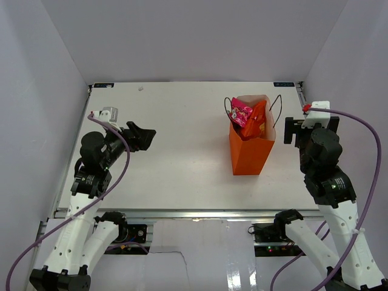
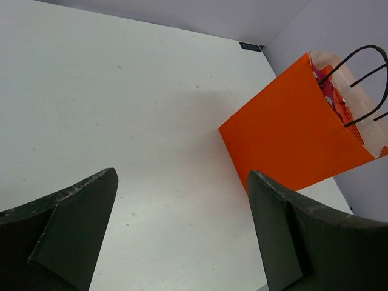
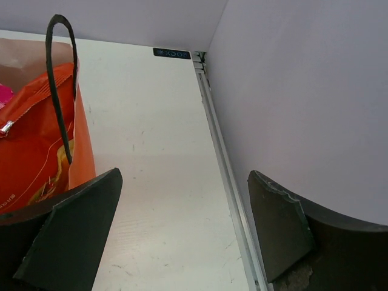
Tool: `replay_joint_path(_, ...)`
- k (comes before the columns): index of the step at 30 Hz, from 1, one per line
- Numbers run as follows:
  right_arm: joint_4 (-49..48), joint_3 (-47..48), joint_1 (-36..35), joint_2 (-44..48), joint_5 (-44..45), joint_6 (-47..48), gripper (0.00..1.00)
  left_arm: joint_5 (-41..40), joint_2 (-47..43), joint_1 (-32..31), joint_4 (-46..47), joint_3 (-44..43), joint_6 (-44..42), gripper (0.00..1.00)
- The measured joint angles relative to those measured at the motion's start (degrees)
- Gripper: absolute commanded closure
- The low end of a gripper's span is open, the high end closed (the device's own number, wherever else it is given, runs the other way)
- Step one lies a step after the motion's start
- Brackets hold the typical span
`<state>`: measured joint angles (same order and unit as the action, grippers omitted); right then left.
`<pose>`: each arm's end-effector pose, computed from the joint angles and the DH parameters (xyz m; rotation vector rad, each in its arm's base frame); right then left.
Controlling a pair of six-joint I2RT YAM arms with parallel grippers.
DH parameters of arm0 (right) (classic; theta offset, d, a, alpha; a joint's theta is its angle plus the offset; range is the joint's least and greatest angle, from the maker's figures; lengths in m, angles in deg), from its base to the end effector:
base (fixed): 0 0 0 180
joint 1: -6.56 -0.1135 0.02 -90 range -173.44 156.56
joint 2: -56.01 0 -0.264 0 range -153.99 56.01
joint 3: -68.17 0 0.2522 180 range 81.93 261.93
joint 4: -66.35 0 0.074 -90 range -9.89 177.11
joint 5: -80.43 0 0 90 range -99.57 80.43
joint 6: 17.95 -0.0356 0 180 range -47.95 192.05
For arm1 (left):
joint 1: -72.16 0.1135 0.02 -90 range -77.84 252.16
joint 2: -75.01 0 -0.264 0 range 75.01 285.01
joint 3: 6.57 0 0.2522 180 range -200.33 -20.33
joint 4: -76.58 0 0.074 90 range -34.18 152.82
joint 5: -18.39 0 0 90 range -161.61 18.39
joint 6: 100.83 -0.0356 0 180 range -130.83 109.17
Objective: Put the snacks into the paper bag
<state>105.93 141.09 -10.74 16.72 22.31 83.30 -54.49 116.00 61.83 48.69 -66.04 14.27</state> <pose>0.1291 0.0205 0.4095 0.0046 1.6732 -0.3851 0.1619 -0.0402 0.3489 -0.0035 1.7812 -0.7092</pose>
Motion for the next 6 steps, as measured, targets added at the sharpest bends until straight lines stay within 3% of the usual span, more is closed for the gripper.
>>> replay_joint_path(6, 0.3, -1.1, 0.0, 1.7, 2.3, 0.8, 0.1, 0.0, 0.0, 0.0, 0.5, 0.0, 0.0, 0.02)
